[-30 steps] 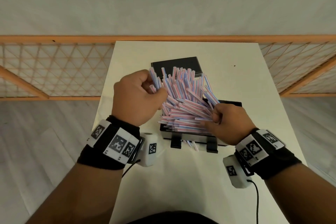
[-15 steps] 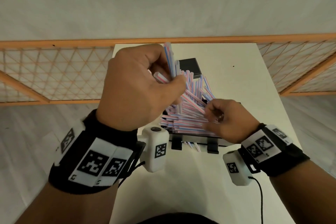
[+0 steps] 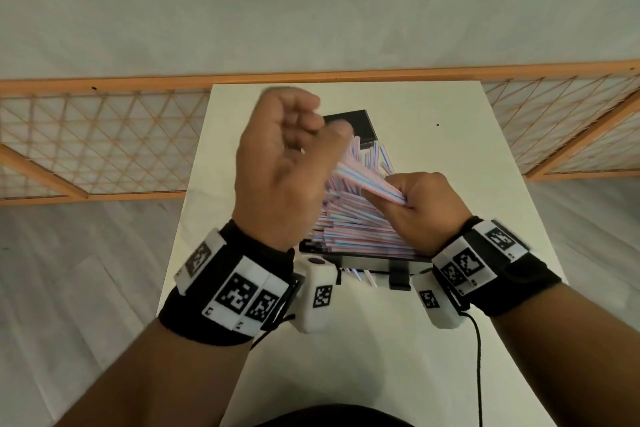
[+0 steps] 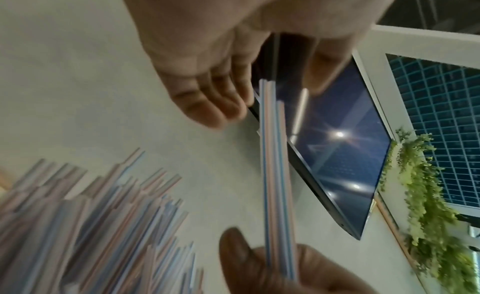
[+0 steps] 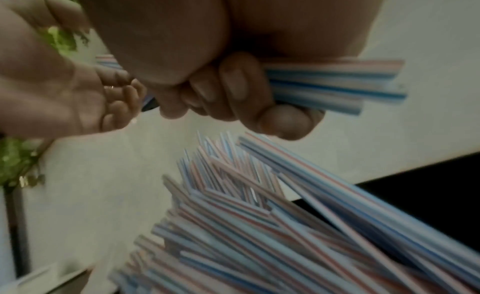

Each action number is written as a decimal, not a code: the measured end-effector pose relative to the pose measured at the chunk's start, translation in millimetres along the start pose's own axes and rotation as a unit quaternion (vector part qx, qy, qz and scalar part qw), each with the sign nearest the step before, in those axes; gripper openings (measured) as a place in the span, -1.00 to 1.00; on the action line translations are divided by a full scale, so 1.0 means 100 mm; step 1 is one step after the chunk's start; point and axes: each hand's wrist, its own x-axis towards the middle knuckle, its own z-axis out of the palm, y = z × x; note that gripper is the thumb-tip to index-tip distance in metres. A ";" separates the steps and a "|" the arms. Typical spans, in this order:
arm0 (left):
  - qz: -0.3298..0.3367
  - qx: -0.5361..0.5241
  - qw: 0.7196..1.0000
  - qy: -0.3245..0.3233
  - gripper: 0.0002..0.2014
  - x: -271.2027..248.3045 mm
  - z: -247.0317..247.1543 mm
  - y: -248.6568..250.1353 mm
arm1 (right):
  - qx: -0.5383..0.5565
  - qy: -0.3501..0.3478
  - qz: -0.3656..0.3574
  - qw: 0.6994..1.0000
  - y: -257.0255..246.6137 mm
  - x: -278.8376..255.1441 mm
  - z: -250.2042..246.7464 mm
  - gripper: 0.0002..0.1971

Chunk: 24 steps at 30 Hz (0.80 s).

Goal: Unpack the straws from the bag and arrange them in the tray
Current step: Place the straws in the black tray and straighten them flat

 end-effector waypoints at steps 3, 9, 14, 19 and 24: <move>0.032 0.028 0.996 -0.075 -0.73 -0.05 0.12 -0.07 | -0.017 -0.021 -0.032 0.999 -0.15 0.00 0.09 -0.55; 0.026 0.065 0.994 0.089 -0.63 0.01 -0.05 -0.40 | -0.061 -0.092 0.014 0.994 -0.02 0.02 0.29 -0.58; -0.136 0.084 0.970 0.186 -0.88 -0.05 -0.25 -0.87 | -0.138 -0.088 0.026 0.986 0.39 -0.12 0.48 -0.42; -0.235 0.178 0.954 0.058 -0.93 -0.29 -0.24 -1.14 | -0.107 -0.021 0.009 0.994 0.52 -0.24 0.50 -0.48; -0.217 0.255 0.942 -0.006 -0.80 -0.33 -0.16 -1.17 | -0.084 -0.014 0.032 0.996 0.64 -0.27 0.56 -0.59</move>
